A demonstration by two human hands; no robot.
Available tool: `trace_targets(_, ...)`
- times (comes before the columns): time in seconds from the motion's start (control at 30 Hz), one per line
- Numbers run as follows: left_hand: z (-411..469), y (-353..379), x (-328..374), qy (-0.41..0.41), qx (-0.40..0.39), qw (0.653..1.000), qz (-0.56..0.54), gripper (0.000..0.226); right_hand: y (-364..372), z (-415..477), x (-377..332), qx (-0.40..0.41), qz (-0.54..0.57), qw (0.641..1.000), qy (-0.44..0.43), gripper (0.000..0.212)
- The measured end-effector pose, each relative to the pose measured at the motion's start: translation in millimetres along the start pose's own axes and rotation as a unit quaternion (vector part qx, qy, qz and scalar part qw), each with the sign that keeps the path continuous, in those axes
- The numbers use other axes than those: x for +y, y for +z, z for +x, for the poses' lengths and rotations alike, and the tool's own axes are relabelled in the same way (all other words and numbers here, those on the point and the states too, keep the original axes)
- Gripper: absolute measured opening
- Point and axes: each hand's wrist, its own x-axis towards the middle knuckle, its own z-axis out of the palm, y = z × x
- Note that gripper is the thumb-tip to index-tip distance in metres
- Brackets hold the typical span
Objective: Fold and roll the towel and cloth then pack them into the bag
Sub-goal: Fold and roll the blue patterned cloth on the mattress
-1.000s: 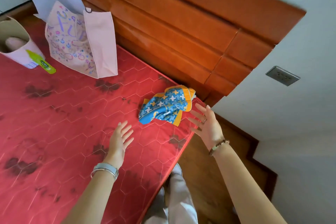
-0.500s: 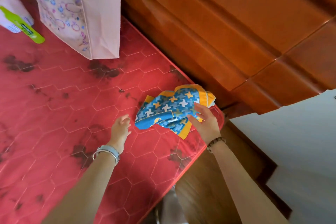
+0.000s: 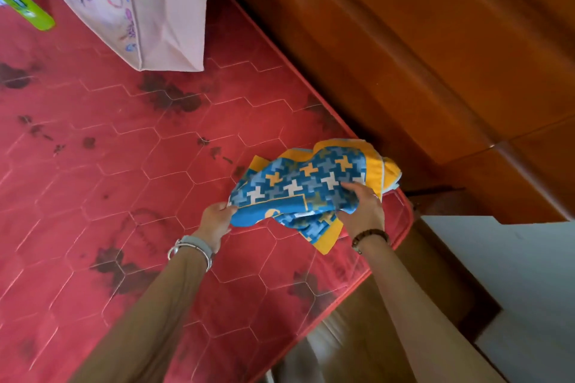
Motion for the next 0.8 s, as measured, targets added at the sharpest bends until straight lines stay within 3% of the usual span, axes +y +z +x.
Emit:
trace_targets(0.13, -4, 2, 1, -0.001, -0.023, 0.997, -0.073, 0.023, 5, 7, 1, 0.036, -0.003, 0.999, 0.014, 0.030)
trace_targets(0.27, -19, -6, 20, 0.039, 0.005, 0.987, -0.159, 0.012, -1, 9, -12, 0.063, 0.038, 0.997, 0.010, 0.018)
trace_targets(0.57, -67, -69, 88, 0.129, 0.097, 0.962, -0.222, 0.025, -31, 2, -116, 0.073, 0.086, 0.987, -0.118, 0.014)
trace_targets(0.8, -117, -155, 143, 0.210, 0.210, 0.912, -0.283, 0.032, -41, -16, -220, 0.068, 0.107, 0.968, -0.216, 0.025)
